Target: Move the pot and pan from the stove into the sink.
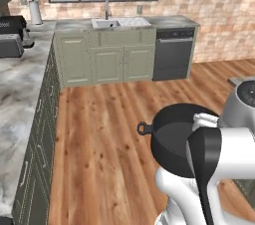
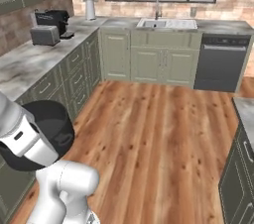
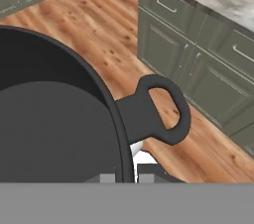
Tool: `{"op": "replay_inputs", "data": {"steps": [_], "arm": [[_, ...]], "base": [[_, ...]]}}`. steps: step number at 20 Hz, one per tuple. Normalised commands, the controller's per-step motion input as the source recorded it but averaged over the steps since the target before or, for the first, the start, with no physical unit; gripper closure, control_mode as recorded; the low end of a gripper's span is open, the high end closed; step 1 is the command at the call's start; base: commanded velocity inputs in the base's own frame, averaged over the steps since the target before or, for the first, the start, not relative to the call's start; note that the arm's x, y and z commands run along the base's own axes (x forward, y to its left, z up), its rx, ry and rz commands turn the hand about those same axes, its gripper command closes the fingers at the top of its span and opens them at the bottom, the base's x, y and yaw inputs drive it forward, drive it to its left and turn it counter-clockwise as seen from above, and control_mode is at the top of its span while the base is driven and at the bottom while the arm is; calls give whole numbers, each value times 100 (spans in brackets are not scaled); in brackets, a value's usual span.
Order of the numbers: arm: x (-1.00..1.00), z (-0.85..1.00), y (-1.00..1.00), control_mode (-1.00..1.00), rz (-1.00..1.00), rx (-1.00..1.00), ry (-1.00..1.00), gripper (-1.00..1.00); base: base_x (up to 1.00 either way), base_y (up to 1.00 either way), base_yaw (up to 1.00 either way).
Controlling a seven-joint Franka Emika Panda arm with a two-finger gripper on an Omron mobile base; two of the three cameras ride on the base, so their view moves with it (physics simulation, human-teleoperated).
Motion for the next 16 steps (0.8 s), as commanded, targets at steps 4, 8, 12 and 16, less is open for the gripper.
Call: {"op": "replay_inputs", "data": {"steps": [4, 8, 12, 16], "arm": [[0, 0, 0, 100, 0, 0, 0, 100], [0, 0, 0, 100, 0, 0, 0, 100], [0, 0, 0, 100, 0, 0, 0, 100], [0, 0, 0, 100, 0, 0, 0, 100]], "base": [[71, 0, -3], [87, 0, -3], [95, 0, -2], [97, 0, -1]]}}
